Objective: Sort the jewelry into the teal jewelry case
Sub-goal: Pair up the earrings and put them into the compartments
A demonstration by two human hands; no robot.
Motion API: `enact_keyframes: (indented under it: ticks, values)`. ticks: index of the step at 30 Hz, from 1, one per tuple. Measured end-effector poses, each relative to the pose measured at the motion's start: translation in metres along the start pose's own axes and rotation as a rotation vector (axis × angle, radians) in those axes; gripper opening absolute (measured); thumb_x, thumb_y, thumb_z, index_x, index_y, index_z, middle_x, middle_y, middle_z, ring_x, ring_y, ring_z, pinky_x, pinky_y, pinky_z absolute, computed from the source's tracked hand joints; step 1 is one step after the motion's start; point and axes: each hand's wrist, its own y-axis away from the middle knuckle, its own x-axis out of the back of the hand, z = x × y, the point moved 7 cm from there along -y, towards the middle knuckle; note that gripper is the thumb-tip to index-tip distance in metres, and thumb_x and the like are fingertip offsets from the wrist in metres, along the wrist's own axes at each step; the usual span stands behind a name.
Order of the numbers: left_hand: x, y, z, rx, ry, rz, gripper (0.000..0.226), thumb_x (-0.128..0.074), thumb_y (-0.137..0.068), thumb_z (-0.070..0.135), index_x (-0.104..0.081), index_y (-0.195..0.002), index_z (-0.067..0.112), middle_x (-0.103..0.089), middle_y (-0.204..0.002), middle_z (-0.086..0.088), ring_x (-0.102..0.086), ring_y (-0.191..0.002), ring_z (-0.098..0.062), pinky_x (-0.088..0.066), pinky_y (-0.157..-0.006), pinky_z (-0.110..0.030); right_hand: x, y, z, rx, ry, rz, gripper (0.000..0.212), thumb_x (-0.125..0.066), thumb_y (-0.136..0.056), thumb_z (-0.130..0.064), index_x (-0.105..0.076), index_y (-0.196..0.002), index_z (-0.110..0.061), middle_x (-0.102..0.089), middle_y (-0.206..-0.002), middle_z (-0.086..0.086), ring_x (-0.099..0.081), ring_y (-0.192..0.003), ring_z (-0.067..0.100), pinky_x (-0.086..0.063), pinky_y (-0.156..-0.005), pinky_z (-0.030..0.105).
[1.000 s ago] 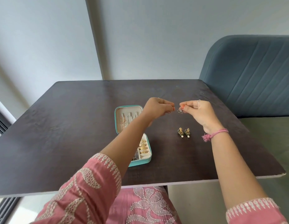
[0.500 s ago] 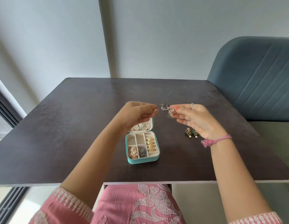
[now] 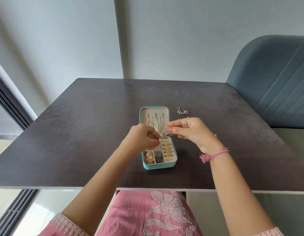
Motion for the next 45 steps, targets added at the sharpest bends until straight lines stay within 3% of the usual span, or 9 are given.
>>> enact_keyframes:
  ticks: [3, 8, 16, 21, 26, 32, 36, 41, 45]
  values:
    - [-0.004, 0.003, 0.012, -0.082, -0.159, 0.015, 0.012, -0.069, -0.082, 0.009, -0.074, -0.091, 0.016, -0.071, -0.084, 0.005, -0.064, -0.066, -0.007, -0.052, -0.065, -0.013, 0.003, 0.002, 0.002, 0.015, 0.027, 0.006, 0.017, -0.071, -0.085, -0.013, -0.074, -0.102, -0.017, -0.075, -0.086, -0.005, -0.067, -0.078, -0.001, -0.049, -0.068, 0.014]
    - [-0.005, 0.003, 0.013, -0.109, -0.236, 0.073, 0.015, -0.072, -0.081, 0.012, -0.075, -0.095, 0.017, -0.073, -0.094, 0.003, -0.065, -0.089, -0.009, -0.05, -0.084, -0.019, 0.006, 0.004, 0.005, 0.029, 0.038, 0.005, 0.017, -0.071, -0.085, -0.013, -0.074, -0.101, -0.019, -0.076, -0.088, -0.005, -0.068, -0.082, 0.002, -0.049, -0.071, 0.016]
    - [-0.011, 0.0, 0.005, -0.062, -0.334, 0.065, 0.017, -0.061, -0.087, 0.012, -0.075, -0.095, 0.016, -0.071, -0.095, 0.001, -0.064, -0.086, -0.013, -0.053, -0.078, -0.025, 0.002, 0.006, 0.009, 0.043, 0.018, -0.017, 0.019, -0.073, -0.083, -0.01, -0.074, -0.101, -0.015, -0.076, -0.09, -0.003, -0.07, -0.085, 0.005, -0.051, -0.085, 0.018]
    - [-0.009, -0.004, 0.008, -0.066, -0.406, 0.094, 0.01, -0.067, -0.082, 0.014, -0.075, -0.086, 0.018, -0.071, -0.086, 0.002, -0.065, -0.08, -0.014, -0.056, -0.076, -0.031, 0.0, 0.005, 0.011, 0.036, 0.076, -0.037, 0.019, -0.076, -0.081, -0.014, -0.075, -0.1, -0.017, -0.076, -0.091, -0.005, -0.07, -0.093, 0.006, -0.051, -0.09, 0.021]
    - [-0.004, -0.005, 0.01, -0.08, -0.406, 0.148, 0.004, -0.072, -0.078, 0.015, -0.075, -0.08, 0.017, -0.07, -0.079, 0.002, -0.064, -0.071, -0.013, -0.052, -0.065, -0.025, -0.005, 0.006, 0.011, 0.013, 0.107, -0.062, 0.016, -0.075, -0.081, -0.012, -0.075, -0.094, -0.023, -0.076, -0.088, -0.004, -0.071, -0.089, 0.006, -0.051, -0.091, 0.024]
    - [0.019, -0.002, 0.016, -0.123, -0.348, 0.239, 0.01, -0.074, -0.079, 0.022, -0.075, -0.087, 0.016, -0.071, -0.084, 0.002, -0.064, -0.08, -0.011, -0.053, -0.075, -0.023, -0.014, 0.003, 0.006, 0.011, 0.162, -0.052, 0.013, -0.075, -0.081, -0.016, -0.074, -0.092, -0.024, -0.076, -0.086, -0.003, -0.07, -0.087, 0.006, -0.05, -0.09, 0.022]
    - [0.043, 0.005, 0.014, -0.149, -0.214, 0.363, 0.007, -0.073, -0.08, 0.02, -0.074, -0.084, 0.015, -0.07, -0.075, 0.003, -0.06, -0.067, -0.003, -0.039, -0.059, -0.003, -0.028, -0.003, -0.001, 0.042, 0.264, -0.053, 0.013, -0.076, -0.081, -0.018, -0.075, -0.09, -0.028, -0.075, -0.084, -0.006, -0.07, -0.083, 0.004, -0.053, -0.086, 0.024]
    - [0.06, 0.009, 0.006, -0.137, -0.133, 0.432, 0.003, -0.071, -0.081, 0.02, -0.072, -0.081, 0.018, -0.06, -0.059, 0.015, -0.054, -0.057, 0.004, -0.037, -0.053, 0.0, -0.051, -0.006, -0.006, 0.097, 0.465, -0.08, 0.013, -0.074, -0.082, -0.017, -0.075, -0.093, -0.025, -0.072, -0.079, -0.012, -0.067, -0.076, -0.002, -0.052, -0.073, 0.017]
    - [0.062, 0.009, -0.001, -0.114, -0.123, 0.422, 0.003, -0.07, -0.081, 0.02, -0.072, -0.08, 0.018, -0.059, -0.059, 0.016, -0.056, -0.058, 0.002, -0.037, -0.052, 0.0, -0.057, -0.003, -0.004, 0.108, 0.598, -0.045, 0.014, -0.072, -0.084, -0.017, -0.075, -0.096, -0.024, -0.072, -0.082, -0.012, -0.067, -0.082, 0.001, -0.053, -0.088, 0.03]
